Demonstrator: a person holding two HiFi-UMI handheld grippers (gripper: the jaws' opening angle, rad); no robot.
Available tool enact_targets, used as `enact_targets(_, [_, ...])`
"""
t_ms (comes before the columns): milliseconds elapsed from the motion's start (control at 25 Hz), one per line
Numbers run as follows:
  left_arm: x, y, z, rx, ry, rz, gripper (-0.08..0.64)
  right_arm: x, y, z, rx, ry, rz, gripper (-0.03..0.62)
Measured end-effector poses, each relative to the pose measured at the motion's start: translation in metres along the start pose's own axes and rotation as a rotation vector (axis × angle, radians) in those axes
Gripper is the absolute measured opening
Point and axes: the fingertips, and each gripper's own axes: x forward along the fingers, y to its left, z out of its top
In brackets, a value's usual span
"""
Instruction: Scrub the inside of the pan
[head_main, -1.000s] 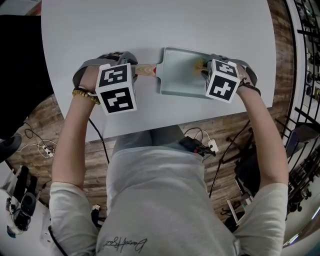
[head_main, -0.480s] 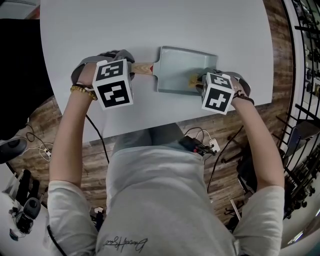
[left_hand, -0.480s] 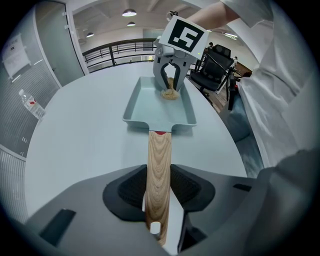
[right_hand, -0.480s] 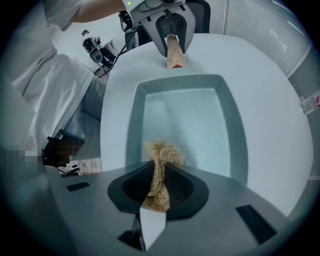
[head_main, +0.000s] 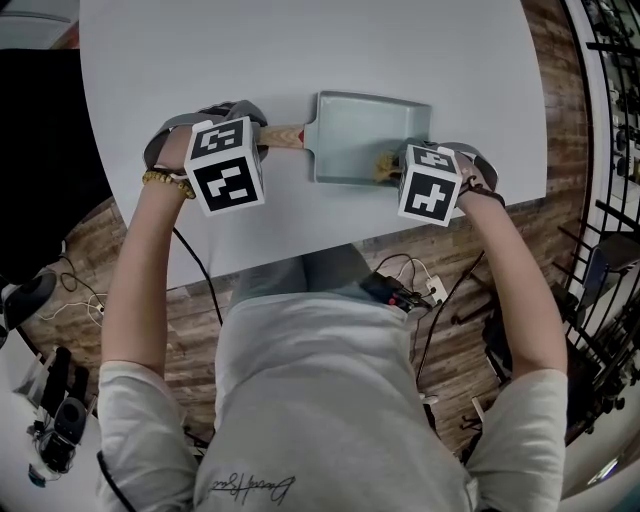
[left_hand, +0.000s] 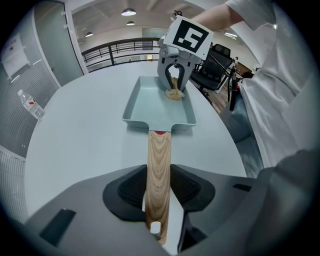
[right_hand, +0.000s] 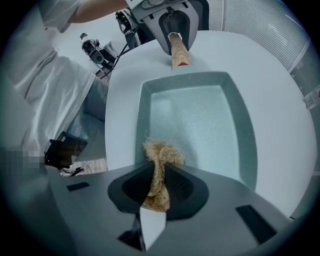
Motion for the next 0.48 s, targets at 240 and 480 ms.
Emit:
enact_targets(240, [-0.001,-0.001,0.001,0.02,0.017,-0.002,0.147,-0.001,0.0,0.0,0.019,-0.015,-0.023,0.077])
enact_targets(480, [0.0,0.0,-0.004,0.037,0.038,-0.011,0.147,-0.001,-0.003,0.009,0.021,-0.043,-0.068,0.077])
